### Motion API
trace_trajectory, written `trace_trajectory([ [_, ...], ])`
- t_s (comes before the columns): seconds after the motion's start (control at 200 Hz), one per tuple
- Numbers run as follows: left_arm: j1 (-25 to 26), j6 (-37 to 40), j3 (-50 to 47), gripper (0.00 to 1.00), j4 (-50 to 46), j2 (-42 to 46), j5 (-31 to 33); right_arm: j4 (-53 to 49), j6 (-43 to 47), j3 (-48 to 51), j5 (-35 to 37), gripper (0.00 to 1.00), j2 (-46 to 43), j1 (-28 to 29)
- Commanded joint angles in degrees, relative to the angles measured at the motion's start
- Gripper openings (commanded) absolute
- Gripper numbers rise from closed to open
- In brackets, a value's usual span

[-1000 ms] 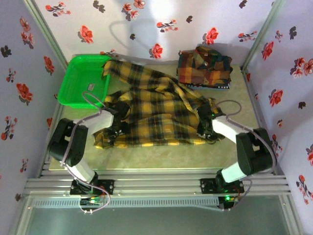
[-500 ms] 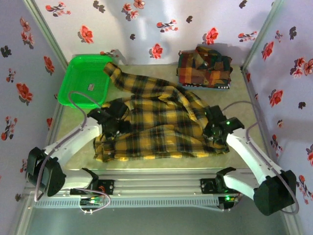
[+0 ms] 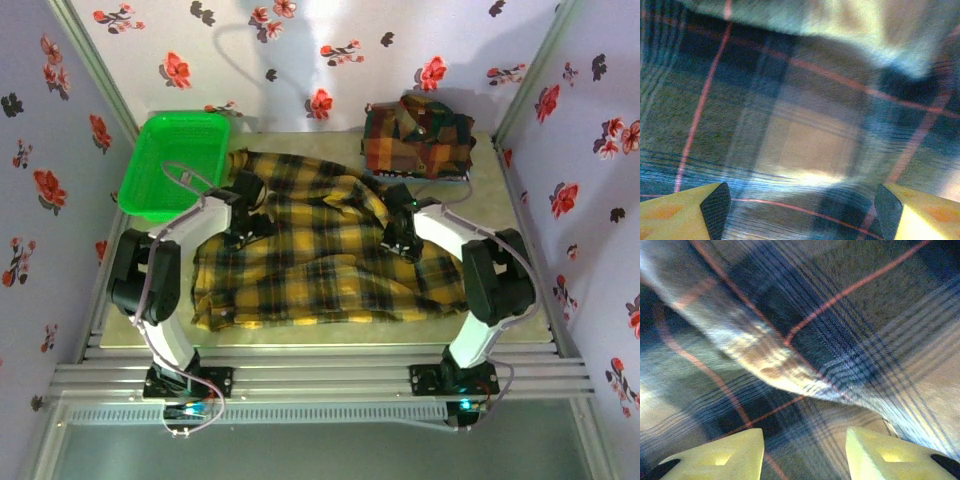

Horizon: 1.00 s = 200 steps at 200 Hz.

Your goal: Fold and stack the long sleeve shirts

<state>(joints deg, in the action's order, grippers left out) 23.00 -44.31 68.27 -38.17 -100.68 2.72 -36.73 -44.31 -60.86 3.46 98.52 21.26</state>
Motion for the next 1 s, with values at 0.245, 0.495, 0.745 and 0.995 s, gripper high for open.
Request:
trace_trajectory([
  [0.245,-0.3,-1.0,-14.9,0.8,6.8,4.3,-1.6,-1.7,-14.5,20.3,8.8,0.48,-13.6,1.0],
  [0.495,2.9,-3.1,-21.0,0.85,6.3,12.0,-4.1,-9.1,-21.1,25.5,9.7,0.5,-25.2,3.0],
  [0.745,4.0,-0.3,-5.9,0.93,-1.6,20.7,-5.0,0.1,6.0,8.0,0.9,0.76,-30.0,-2.4],
  [0.995,4.9,5.5,5.6,1.0,5.7,14.1,-11.4,-8.2,35.7,-32.1,-18.7,0.74,3.5,-8.5],
])
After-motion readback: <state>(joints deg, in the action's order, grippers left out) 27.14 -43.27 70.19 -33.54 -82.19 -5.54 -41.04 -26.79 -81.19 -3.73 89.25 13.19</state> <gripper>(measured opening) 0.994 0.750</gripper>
